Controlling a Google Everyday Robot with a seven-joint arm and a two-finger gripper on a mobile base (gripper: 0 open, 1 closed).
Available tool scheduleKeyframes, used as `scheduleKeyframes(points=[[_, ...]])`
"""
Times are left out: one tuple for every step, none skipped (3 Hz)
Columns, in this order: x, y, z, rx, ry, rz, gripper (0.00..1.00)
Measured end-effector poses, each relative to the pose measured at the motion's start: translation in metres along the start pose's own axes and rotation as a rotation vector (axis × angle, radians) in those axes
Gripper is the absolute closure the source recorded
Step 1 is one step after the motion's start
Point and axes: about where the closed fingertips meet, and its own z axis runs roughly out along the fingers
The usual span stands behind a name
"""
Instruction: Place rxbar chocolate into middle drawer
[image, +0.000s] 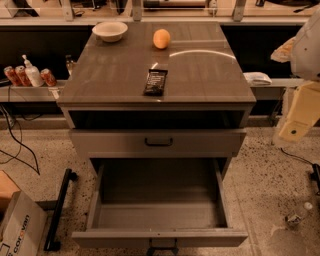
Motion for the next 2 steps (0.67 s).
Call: scheduleKeyframes(points=[[-0.004,-0.002,0.000,0.010,-0.008,-0.008,0.00],[-0.028,-0.015,0.011,0.011,-0.067,-0.063,0.00]])
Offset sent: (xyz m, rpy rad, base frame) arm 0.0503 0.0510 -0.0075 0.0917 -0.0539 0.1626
